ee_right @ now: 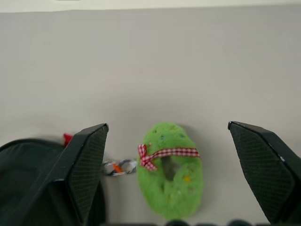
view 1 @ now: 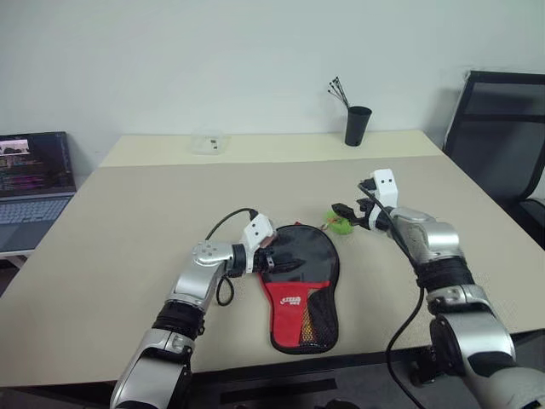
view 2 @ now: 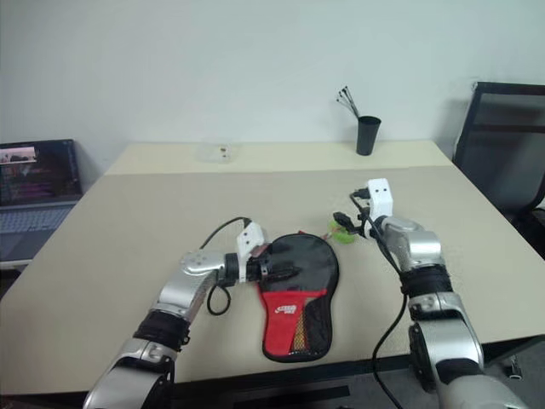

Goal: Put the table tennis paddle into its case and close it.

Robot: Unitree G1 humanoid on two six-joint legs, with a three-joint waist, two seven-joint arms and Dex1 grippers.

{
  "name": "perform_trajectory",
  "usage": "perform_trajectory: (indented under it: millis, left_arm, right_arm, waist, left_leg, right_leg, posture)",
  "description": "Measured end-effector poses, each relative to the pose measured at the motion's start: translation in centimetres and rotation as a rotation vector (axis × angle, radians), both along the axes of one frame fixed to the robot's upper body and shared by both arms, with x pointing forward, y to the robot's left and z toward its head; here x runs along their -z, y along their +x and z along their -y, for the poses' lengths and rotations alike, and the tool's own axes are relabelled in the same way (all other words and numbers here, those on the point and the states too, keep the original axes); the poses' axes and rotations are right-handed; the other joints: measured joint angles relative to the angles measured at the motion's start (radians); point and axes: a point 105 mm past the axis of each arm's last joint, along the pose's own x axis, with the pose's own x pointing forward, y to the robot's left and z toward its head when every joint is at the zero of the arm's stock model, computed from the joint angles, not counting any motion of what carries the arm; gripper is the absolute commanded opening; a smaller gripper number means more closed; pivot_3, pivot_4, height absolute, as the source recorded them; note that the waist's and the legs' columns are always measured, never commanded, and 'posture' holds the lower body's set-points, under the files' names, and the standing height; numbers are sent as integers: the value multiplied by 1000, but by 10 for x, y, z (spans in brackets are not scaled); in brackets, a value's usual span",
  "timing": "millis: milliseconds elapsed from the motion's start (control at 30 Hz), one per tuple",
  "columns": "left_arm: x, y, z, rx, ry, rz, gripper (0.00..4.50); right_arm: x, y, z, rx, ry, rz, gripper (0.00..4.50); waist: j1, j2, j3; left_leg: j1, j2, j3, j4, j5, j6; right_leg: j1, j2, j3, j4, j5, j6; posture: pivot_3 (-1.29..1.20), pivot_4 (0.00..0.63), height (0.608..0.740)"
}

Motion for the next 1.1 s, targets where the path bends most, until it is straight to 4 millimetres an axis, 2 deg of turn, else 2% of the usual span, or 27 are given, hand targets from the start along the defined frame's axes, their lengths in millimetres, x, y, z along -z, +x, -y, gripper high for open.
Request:
perform_trajectory:
  millis: [133, 400, 567, 600, 667, 1000, 1033, 1100]
  left_arm:
    - [1, 0, 1, 3, 8, -1, 3397]
    - [3, -1, 1, -1, 13, -4, 3397]
    - [7, -1, 1, -10, 13, -12, 3397]
    - [7, -1, 1, -10, 13, -12, 3455]
    - [8, -2, 2, -7, 15, -13, 3455]
    - [12, 1, 12, 65, 98, 20, 3455]
    - [13, 3, 13, 75, 117, 26, 3455]
    - [15, 5, 14, 90, 131, 30, 3455]
  right_arm:
    - [12, 7, -5, 19, 10, -29, 4500]
    - [36, 5, -12, 12, -36, -71, 4500]
    - [40, 5, -14, 3, -80, -65, 4500]
    - [41, 5, -15, 2, -85, -62, 4118]
    - [41, 5, -15, 2, -87, -59, 3631]
    - [40, 5, -20, -10, -96, -45, 211]
    - [39, 6, -20, -11, -103, -39, 16]
    - [39, 6, -21, -18, -127, -29, 16]
  waist:
    - [0, 1, 0]
    - [-1, 1, 1]
    - [-1, 2, 1]
    - [-1, 2, 1]
    - [-1, 2, 1]
    - [0, 2, 1]
    - [-1, 2, 1]
    - [-1, 2, 1]
  left_leg:
    - [0, 0, 0, 0, 0, 0]
    - [1, 0, 0, 0, 0, 0]
    - [1, 0, 0, 0, 0, 0]
    - [1, 0, 0, 0, 0, 0]
    - [1, 0, 0, 0, 0, 0]
    - [1, 0, 0, 1, 0, 0]
    - [1, 0, 0, 1, 0, 0]
    - [2, 0, 0, 1, 0, 0]
  right_leg:
    - [0, 0, 0, 0, 0, 0]
    - [0, 0, 0, 1, 0, 0]
    - [0, 0, 0, 1, 0, 0]
    - [0, 0, 0, 1, 0, 0]
    - [0, 0, 0, 1, 0, 0]
    - [0, 0, 0, 1, 0, 0]
    - [0, 0, 0, 2, 0, 0]
    - [1, 0, 0, 2, 0, 0]
  posture:
    - [0, 150, 740]
    - [0, 150, 740]
    - [0, 150, 740]
    - [0, 150, 740]
    - [0, 150, 740]
    - [0, 150, 740]
    - [0, 150, 740]
    - [0, 150, 740]
